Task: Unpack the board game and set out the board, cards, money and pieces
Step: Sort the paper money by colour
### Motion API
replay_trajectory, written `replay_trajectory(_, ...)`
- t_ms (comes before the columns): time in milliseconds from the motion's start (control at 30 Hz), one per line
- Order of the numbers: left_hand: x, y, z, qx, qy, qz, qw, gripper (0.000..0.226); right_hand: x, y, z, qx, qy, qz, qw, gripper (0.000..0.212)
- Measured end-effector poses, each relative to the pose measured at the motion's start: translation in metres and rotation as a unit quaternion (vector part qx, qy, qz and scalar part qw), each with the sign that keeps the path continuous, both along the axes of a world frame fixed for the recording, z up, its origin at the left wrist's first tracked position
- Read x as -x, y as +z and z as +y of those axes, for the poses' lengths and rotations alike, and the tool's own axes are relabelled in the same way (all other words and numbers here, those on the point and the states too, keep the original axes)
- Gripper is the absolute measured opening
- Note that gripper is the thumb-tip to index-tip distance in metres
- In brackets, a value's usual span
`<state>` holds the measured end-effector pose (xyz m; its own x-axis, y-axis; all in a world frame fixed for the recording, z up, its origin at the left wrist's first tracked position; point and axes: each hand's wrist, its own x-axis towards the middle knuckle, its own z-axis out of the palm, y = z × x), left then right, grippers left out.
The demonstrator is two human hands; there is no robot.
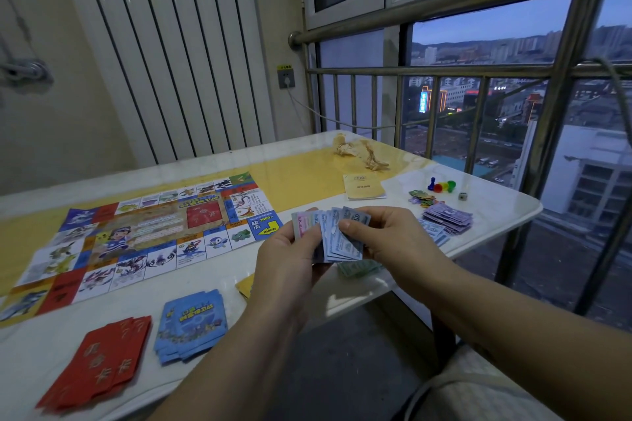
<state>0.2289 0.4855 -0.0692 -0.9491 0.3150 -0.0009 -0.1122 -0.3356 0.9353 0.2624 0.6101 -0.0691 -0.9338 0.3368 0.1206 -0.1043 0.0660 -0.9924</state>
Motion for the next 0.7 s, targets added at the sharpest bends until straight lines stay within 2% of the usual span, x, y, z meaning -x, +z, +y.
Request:
replay_trajectory(400,0.0015,0.0008,0.0000,-0.040,0.006,-0.075,0.996,0.011,0.0003,-0.0046,0.0006,-0.016,-0.021,0.005,1.000,0.008)
replay_trajectory(700,-0.0062,0.0027,0.0063,-0.001,-0.013,-0.062,0.998,0.010,-0.0018,-0.0050,0.0026,-0.019,-0.024,0.012,0.999,0.009)
